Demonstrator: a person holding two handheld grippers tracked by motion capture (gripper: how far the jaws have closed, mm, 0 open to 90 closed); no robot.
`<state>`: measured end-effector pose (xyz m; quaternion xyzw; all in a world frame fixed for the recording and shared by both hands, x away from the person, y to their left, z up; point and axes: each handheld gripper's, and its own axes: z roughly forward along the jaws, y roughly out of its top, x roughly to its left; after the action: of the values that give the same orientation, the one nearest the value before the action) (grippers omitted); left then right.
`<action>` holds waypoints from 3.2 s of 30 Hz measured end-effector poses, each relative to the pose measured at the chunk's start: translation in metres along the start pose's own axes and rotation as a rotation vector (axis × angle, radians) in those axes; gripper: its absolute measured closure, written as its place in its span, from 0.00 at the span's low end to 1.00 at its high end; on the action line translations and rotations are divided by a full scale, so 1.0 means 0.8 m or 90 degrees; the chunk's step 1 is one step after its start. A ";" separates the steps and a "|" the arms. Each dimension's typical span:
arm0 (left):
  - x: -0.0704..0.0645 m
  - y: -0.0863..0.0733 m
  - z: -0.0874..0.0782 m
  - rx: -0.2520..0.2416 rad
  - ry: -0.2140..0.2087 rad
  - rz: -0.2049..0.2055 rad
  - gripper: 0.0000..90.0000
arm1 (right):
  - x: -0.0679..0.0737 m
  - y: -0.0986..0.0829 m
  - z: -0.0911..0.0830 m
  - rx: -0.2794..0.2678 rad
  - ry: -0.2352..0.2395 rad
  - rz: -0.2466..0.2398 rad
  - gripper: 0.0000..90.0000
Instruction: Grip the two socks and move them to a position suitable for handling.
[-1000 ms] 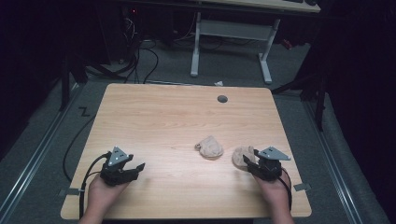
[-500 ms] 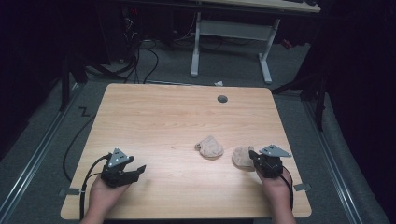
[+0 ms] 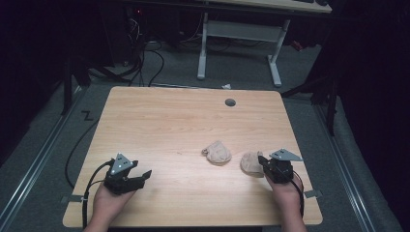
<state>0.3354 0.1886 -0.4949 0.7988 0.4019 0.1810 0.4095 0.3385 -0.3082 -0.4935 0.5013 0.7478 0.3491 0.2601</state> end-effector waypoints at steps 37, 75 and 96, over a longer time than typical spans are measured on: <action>-0.028 -0.001 0.013 0.023 -0.039 0.048 0.47 | 0.068 -0.015 0.026 0.102 0.093 -0.075 1.00; -0.039 -0.001 0.020 0.042 -0.055 0.073 0.49 | 0.198 0.001 0.045 0.078 0.208 -0.212 1.00; -0.039 -0.001 0.021 0.043 -0.053 0.077 0.49 | 0.198 0.016 0.031 0.029 0.203 -0.198 0.95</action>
<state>0.3260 0.1555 -0.5039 0.8416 0.3414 0.1582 0.3874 0.3065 -0.1507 -0.5049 0.3243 0.8553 0.3628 0.1779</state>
